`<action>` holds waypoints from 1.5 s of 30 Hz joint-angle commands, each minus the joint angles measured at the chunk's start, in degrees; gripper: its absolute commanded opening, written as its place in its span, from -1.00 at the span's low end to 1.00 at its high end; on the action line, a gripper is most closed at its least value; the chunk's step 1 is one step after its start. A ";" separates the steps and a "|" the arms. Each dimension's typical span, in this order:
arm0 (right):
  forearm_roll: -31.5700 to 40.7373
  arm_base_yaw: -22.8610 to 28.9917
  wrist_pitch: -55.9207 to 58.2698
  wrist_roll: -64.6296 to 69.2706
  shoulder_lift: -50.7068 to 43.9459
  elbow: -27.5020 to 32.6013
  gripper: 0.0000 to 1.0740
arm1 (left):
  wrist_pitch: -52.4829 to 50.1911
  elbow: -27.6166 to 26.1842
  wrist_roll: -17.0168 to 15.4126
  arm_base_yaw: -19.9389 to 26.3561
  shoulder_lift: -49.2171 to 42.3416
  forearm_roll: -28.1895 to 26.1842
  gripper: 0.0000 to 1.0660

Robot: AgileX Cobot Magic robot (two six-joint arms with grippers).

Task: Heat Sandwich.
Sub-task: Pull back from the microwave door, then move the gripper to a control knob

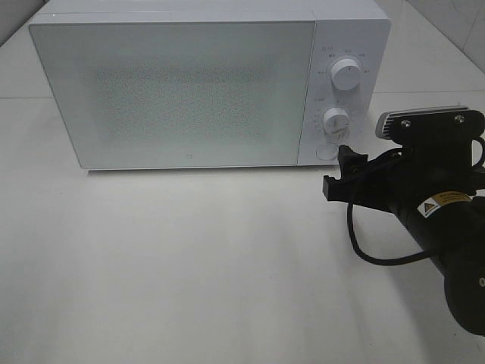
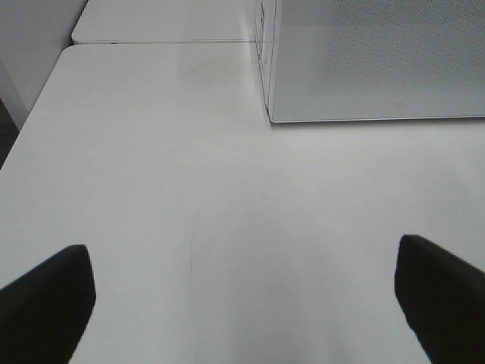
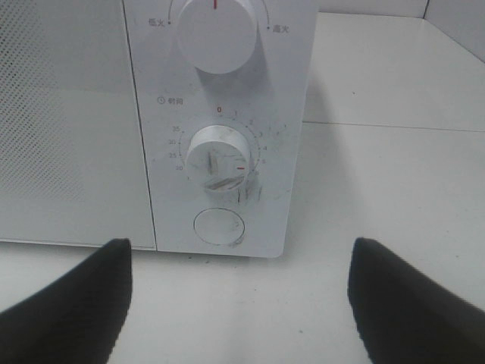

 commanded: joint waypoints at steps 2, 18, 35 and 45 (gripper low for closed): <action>2.01 1.03 -7.16 0.57 0.11 -1.20 0.42 | -0.74 0.11 -0.06 -0.29 -1.66 -0.34 0.90; 2.06 0.46 -6.13 0.17 3.67 -6.76 0.42 | -0.74 0.11 -0.06 -0.29 -1.66 -0.34 0.90; -4.35 -6.42 -0.40 0.46 13.06 -18.11 0.42 | -0.74 0.11 -0.06 -0.29 -1.66 -0.34 0.90; -6.93 -8.48 2.29 1.66 17.76 -22.52 0.42 | -0.74 0.11 -0.06 -0.29 -1.66 -0.34 0.90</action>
